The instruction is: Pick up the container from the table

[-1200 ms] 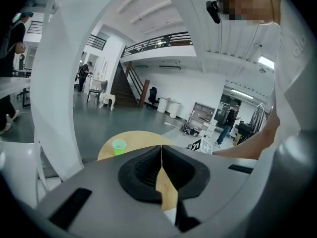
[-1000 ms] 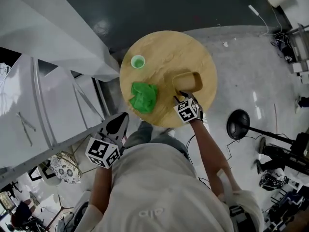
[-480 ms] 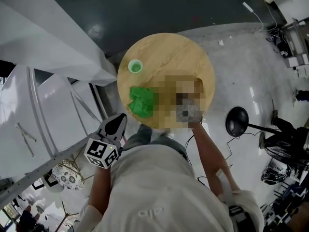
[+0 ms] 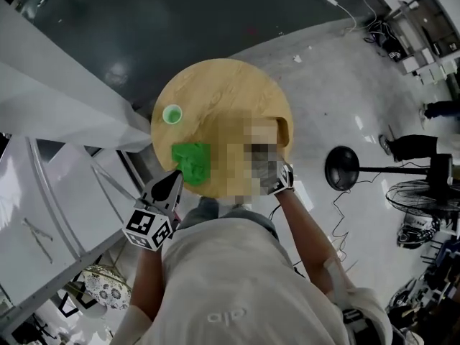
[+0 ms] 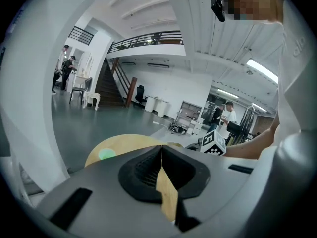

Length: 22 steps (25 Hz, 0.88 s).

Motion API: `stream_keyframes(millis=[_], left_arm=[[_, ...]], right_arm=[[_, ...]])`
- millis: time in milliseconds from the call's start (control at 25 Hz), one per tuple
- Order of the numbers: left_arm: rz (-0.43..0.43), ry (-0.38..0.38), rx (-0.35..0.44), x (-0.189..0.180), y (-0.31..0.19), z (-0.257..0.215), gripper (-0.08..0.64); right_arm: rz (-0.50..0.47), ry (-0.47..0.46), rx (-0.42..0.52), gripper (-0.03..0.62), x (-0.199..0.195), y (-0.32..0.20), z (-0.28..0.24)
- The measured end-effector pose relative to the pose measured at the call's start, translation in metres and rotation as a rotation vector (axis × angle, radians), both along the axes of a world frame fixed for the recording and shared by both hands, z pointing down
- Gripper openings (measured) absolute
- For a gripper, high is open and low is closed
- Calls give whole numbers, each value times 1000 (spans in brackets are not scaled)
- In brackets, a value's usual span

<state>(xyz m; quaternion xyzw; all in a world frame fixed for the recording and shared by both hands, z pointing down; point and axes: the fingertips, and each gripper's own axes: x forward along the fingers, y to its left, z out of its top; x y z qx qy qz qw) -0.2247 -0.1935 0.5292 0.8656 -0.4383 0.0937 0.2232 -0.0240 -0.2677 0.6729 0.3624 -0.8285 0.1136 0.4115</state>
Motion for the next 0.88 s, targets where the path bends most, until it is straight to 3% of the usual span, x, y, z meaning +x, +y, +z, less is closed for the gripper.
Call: stream_keyframes(millis=[320,880], left_arm=[[124,25,60,56,-22,-21,15],[327,74,142,153,-37,-59,15]], right_arm=[[122,-140,93,46,39,19,-85],[322,-244,302,46,132,72,-202]])
